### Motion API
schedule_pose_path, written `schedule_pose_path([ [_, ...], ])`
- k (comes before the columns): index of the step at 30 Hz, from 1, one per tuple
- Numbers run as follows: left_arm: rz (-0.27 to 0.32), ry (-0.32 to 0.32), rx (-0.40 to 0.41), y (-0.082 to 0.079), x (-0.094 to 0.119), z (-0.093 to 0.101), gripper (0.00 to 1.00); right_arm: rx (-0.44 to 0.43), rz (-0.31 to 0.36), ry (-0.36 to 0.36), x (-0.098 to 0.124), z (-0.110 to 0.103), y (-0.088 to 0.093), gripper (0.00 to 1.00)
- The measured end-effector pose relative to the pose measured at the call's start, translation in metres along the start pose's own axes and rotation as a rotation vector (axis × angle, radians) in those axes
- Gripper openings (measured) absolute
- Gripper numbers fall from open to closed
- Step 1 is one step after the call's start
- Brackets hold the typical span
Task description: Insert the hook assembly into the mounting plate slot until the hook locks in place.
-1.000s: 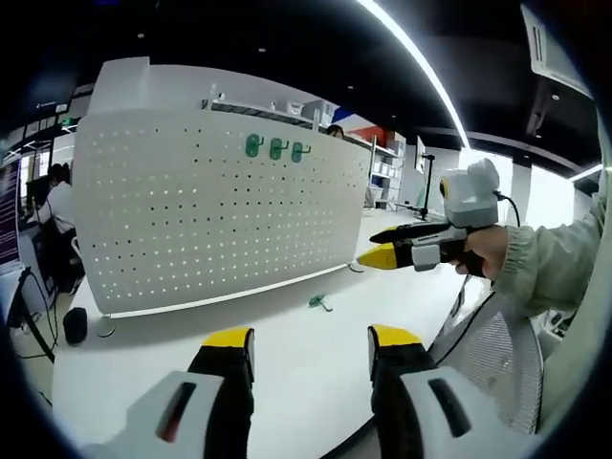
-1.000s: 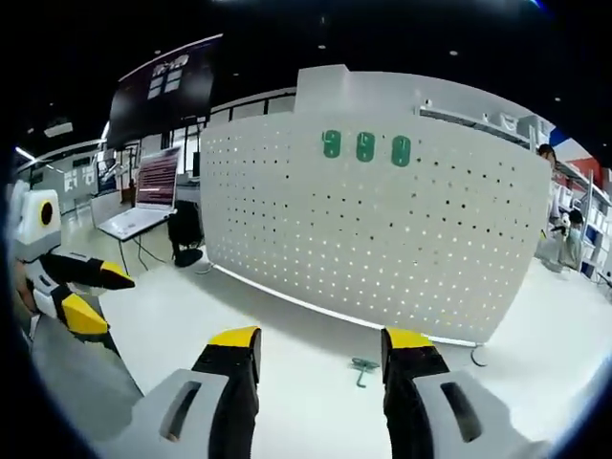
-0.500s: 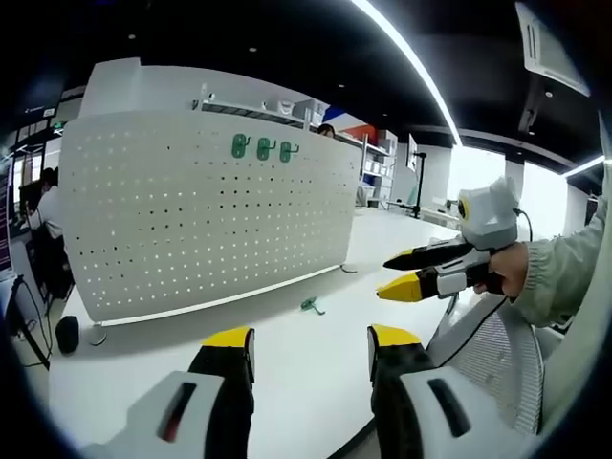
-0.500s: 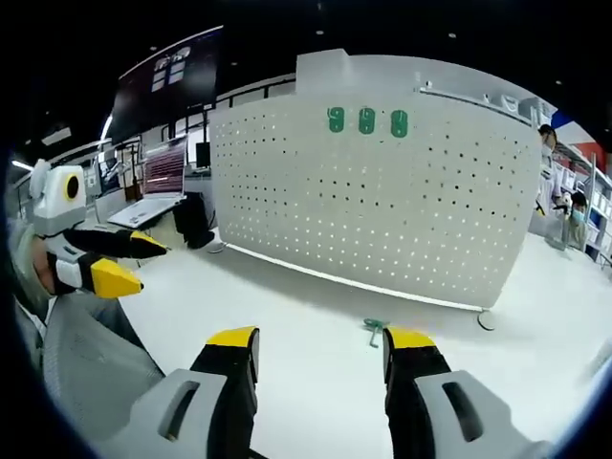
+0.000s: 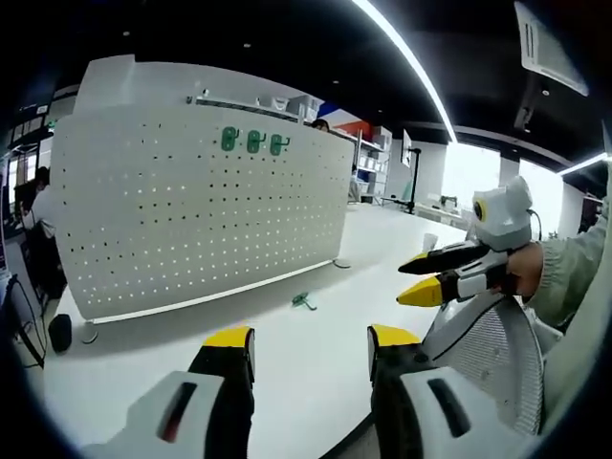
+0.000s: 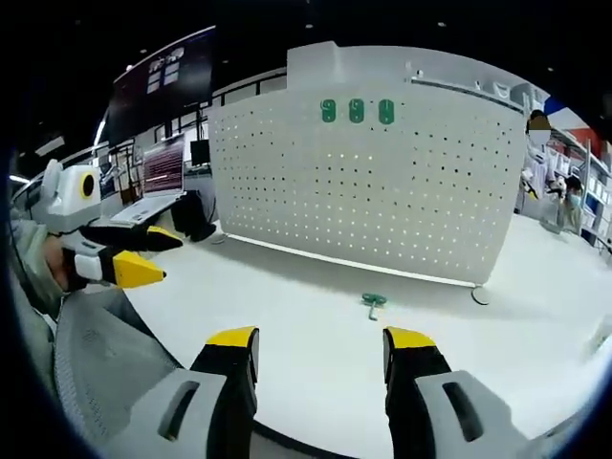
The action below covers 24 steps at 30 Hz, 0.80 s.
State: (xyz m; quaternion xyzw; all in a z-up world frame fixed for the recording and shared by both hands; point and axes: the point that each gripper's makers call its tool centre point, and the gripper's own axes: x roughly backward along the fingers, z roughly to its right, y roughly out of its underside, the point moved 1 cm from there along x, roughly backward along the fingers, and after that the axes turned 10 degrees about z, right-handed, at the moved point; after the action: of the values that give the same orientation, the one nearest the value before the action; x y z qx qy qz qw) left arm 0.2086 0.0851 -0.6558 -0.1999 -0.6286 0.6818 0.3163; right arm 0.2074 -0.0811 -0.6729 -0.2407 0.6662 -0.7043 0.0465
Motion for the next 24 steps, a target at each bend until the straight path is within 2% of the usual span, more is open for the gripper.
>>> schedule_pose_path([
  [6, -0.002, 0.01, -0.005, 0.001, -0.002, 0.004, 0.49, 0.009, 0.017, 0.001, 0.008, -0.001, -0.01, 0.51],
  [15, -0.038, 0.048, 0.011, 0.008, -0.005, 0.009, 0.5, 0.012, 0.005, 0.03, 0.023, 0.012, -0.008, 0.51],
  [16, -0.042, 0.057, 0.014, 0.008, -0.005, 0.01, 0.5, 0.01, 0.004, 0.033, 0.023, 0.012, -0.008, 0.51],
  [19, -0.096, 0.139, 0.046, 0.013, -0.008, 0.022, 0.49, 0.003, 0.003, 0.04, 0.024, 0.015, -0.007, 0.5],
  [21, -0.111, 0.146, 0.036, 0.011, -0.008, 0.023, 0.49, 0.003, 0.006, 0.045, 0.024, 0.017, -0.006, 0.5],
  [22, -0.137, 0.175, 0.06, 0.009, -0.007, 0.028, 0.49, 0.003, 0.006, 0.049, 0.024, 0.018, -0.005, 0.5],
  [24, -0.128, 0.195, 0.065, -0.003, -0.007, 0.032, 0.49, -0.002, -0.001, 0.058, 0.024, 0.022, -0.001, 0.5],
])
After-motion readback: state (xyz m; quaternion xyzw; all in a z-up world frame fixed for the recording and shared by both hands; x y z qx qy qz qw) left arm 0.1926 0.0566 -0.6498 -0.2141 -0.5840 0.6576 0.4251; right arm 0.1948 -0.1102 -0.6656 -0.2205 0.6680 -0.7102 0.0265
